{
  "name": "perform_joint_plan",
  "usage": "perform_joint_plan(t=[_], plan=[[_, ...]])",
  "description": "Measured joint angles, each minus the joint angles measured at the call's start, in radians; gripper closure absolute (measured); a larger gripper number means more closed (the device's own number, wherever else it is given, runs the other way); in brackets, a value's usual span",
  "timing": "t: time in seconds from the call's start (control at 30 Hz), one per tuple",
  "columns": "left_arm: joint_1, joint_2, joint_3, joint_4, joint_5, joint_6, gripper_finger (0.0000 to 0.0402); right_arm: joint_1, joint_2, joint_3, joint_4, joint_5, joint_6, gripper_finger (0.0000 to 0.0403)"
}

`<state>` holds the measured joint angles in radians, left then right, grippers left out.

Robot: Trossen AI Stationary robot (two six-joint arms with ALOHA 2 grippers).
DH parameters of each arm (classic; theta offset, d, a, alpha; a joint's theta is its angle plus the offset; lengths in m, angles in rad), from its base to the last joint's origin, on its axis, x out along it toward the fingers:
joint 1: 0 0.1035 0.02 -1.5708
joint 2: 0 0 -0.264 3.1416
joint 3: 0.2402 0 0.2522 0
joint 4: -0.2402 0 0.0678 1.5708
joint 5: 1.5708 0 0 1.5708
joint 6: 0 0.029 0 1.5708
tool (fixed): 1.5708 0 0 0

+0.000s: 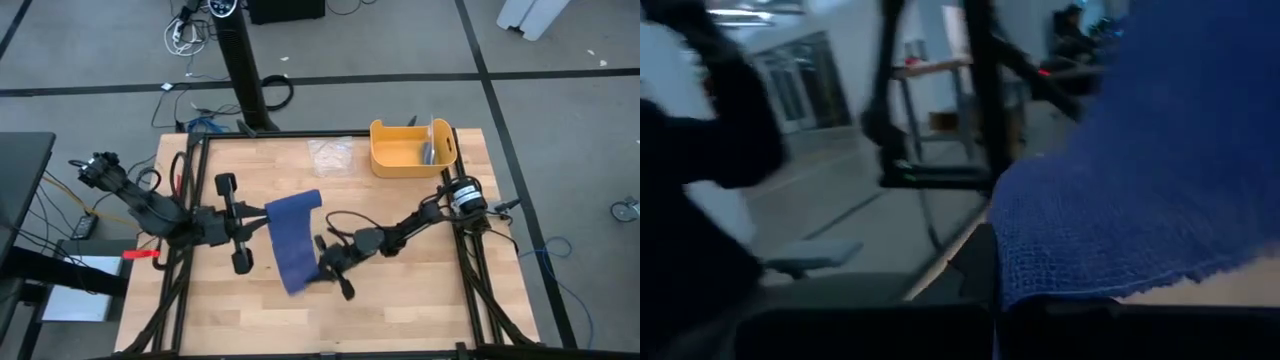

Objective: Roll bandage
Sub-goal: Roll the violet bandage

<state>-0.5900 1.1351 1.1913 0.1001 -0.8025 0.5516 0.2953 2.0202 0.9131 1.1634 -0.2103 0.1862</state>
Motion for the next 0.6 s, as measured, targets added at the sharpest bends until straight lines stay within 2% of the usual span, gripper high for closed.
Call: perform_joint_plan(t=[0.17, 0.27, 0.6], plan=[[0.000, -0.002, -0.046, -0.006, -0.128, 0.021, 0.0386, 0.068, -0.082, 0.000, -0.026, -0.001, -0.038, 0.0400], [0.000, -0.008, -0.090, -0.004, -0.149, 0.017, 0.0386, 0.101, -0.149, 0.000, -0.084, 0.005, -0.085, 0.0400], [0.002, -0.084, -0.288, 0.109, -0.211, -0.006, 0.0386, 0.209, -0.385, 0.000, -0.301, 0.183, -0.287, 0.0401]])
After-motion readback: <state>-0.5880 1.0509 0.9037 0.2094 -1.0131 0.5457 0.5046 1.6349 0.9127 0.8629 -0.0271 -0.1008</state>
